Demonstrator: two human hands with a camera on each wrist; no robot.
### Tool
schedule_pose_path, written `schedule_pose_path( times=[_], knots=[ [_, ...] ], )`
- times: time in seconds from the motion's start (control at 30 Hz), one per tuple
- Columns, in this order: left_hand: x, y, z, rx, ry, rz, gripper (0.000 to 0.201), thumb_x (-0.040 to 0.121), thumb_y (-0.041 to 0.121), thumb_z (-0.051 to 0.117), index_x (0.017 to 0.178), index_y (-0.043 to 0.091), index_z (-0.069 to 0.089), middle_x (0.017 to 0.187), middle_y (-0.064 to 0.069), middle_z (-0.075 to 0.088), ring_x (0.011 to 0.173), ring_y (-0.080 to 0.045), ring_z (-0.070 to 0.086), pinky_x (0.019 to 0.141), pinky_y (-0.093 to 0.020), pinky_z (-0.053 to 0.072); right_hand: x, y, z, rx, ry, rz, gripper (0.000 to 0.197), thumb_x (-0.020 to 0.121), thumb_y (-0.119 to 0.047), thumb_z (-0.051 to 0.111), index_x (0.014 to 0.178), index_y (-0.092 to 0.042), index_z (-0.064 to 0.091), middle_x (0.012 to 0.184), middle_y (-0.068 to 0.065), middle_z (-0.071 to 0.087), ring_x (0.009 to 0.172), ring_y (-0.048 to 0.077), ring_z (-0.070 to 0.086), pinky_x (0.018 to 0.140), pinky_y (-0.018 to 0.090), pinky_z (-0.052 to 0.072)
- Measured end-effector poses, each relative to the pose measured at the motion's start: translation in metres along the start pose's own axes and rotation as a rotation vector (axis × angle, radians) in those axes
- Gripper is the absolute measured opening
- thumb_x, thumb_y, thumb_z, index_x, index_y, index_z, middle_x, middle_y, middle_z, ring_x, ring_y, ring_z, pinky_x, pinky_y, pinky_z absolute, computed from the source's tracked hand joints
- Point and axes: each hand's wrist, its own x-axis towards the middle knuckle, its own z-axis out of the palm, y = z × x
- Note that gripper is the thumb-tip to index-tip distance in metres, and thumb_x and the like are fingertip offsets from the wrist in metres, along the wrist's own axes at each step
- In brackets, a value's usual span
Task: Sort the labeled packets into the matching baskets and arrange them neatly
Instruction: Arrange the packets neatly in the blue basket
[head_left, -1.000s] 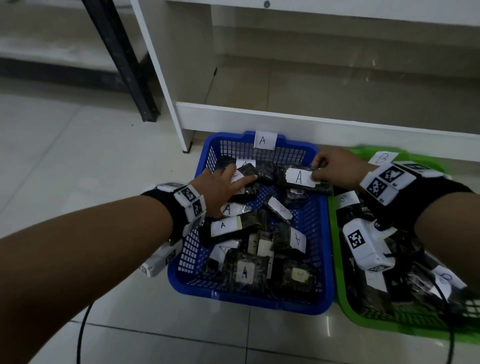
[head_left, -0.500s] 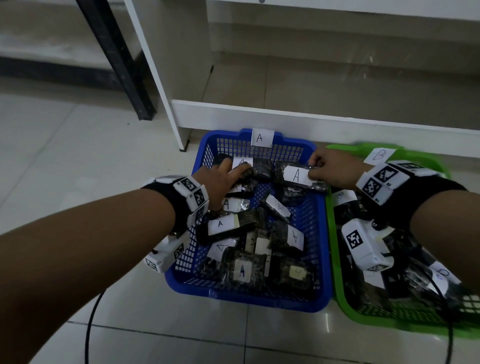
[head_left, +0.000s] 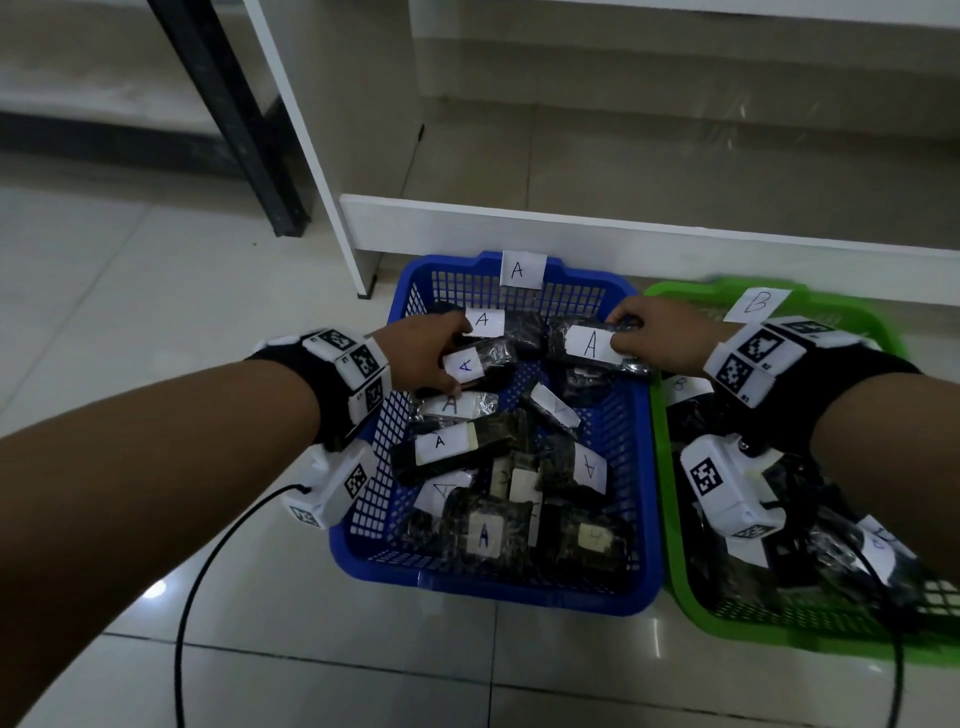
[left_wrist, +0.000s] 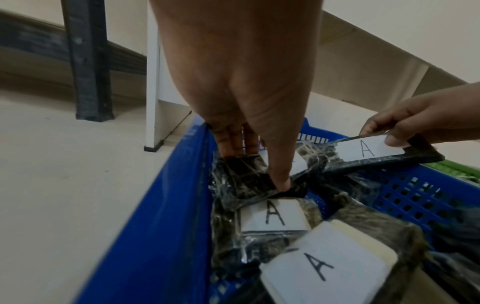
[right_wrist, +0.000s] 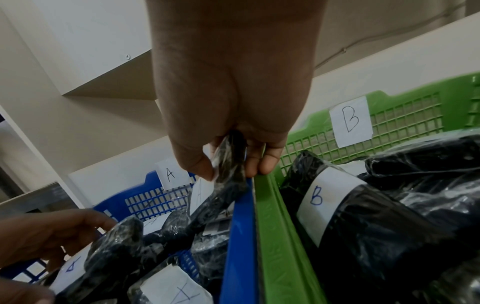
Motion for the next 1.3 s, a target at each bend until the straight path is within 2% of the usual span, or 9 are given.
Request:
schedule_pose_path(
  times=[0.1, 0.2, 0.3, 0.4, 0.53, 0.67, 0.97, 1.13, 1.3],
  knots=[
    [-0.002, 0.0, -0.004, 0.077, 0.003, 0.1, 0.05, 0.08, 0.022, 0.071, 0.127, 0.02, 0.053, 0.124, -0.003, 0.057, 0.114, -0.02, 0.051, 0.096, -0.031, 0.04, 0.0, 0.0, 0.001, 0.002, 0.006, 0.001, 0.031, 0.087, -0.018, 0.057, 0.117, -0.011, 0.058, 0.115, 0.012, 0.06, 0.099, 0.028, 0.058, 0.079, 0.031, 0.045],
    [-0.002, 0.003, -0.006, 0.194, 0.073, 0.188, 0.042, 0.081, 0.022, 0.068, 0.121, 0.03, 0.058, 0.123, 0.001, 0.054, 0.12, -0.02, 0.046, 0.1, -0.039, 0.036, 0.0, -0.001, 0.0, -0.02, -0.015, 0.011, 0.029, 0.087, -0.02, 0.057, 0.114, -0.011, 0.059, 0.111, 0.012, 0.061, 0.095, 0.027, 0.058, 0.077, 0.031, 0.046],
    [0.001, 0.006, -0.006, 0.266, 0.131, 0.165, 0.048, 0.081, 0.012, 0.065, 0.121, 0.038, 0.058, 0.13, 0.0, 0.042, 0.126, -0.023, 0.034, 0.104, -0.045, 0.032, -0.001, -0.008, -0.002, -0.369, 0.039, -0.013, 0.029, 0.083, -0.033, 0.059, 0.106, -0.015, 0.064, 0.111, 0.011, 0.056, 0.102, 0.029, 0.053, 0.085, 0.036, 0.044],
    [0.003, 0.005, -0.004, 0.18, 0.106, 0.094, 0.052, 0.084, 0.001, 0.056, 0.123, 0.035, 0.059, 0.134, -0.006, 0.035, 0.123, -0.03, 0.035, 0.104, -0.045, 0.037, -0.003, -0.023, 0.002, -0.614, 0.121, -0.173, 0.044, 0.08, -0.036, 0.061, 0.12, -0.021, 0.054, 0.125, 0.009, 0.046, 0.119, 0.03, 0.04, 0.1, 0.044, 0.031],
    [0.005, 0.005, -0.003, -0.074, 0.112, -0.032, 0.051, 0.088, 0.01, 0.057, 0.136, 0.02, 0.045, 0.137, -0.011, 0.032, 0.121, -0.027, 0.044, 0.103, -0.033, 0.039, -0.011, -0.048, 0.029, -0.634, -0.023, -0.418, 0.048, 0.087, -0.039, 0.056, 0.133, -0.032, 0.046, 0.139, 0.001, 0.041, 0.128, 0.028, 0.031, 0.103, 0.044, 0.028],
    [0.004, 0.007, -0.001, -0.063, 0.076, -0.133, 0.065, 0.085, 0.025, 0.066, 0.141, 0.018, 0.034, 0.141, -0.014, 0.03, 0.123, -0.032, 0.045, 0.104, -0.037, 0.039, -0.014, -0.056, 0.059, -0.685, -0.231, -0.455, 0.057, 0.089, -0.039, 0.055, 0.142, -0.035, 0.033, 0.148, -0.008, 0.038, 0.14, 0.026, 0.017, 0.111, 0.049, 0.017],
    [0.011, 0.007, 0.008, -0.066, 0.096, -0.133, 0.069, 0.081, 0.025, 0.071, 0.139, 0.017, 0.036, 0.136, -0.015, 0.039, 0.122, -0.034, 0.045, 0.102, -0.045, 0.041, -0.017, -0.042, 0.046, -0.612, -0.308, -0.471, 0.024, 0.085, -0.034, 0.063, 0.108, -0.034, 0.062, 0.12, -0.009, 0.054, 0.132, 0.021, 0.025, 0.105, 0.043, 0.021],
    [0.015, 0.013, 0.007, -0.09, 0.162, -0.139, 0.08, 0.075, 0.021, 0.076, 0.14, 0.011, 0.031, 0.137, -0.016, 0.042, 0.125, -0.035, 0.044, 0.103, -0.046, 0.04, -0.018, -0.037, 0.032, -0.584, -0.321, -0.433, 0.015, 0.084, -0.031, 0.064, 0.097, -0.036, 0.071, 0.125, -0.013, 0.054, 0.137, 0.017, 0.02, 0.109, 0.047, 0.015],
    [0.02, 0.02, -0.01, -0.323, 0.24, -0.071, 0.047, 0.078, 0.006, 0.071, 0.122, 0.011, 0.054, 0.121, -0.003, 0.057, 0.11, -0.018, 0.054, 0.093, -0.03, 0.044, -0.024, -0.027, 0.026, -0.536, -0.344, -0.45, 0.017, 0.084, -0.027, 0.064, 0.096, -0.036, 0.071, 0.125, -0.01, 0.051, 0.129, 0.016, 0.029, 0.098, 0.037, 0.025]
  ],
)
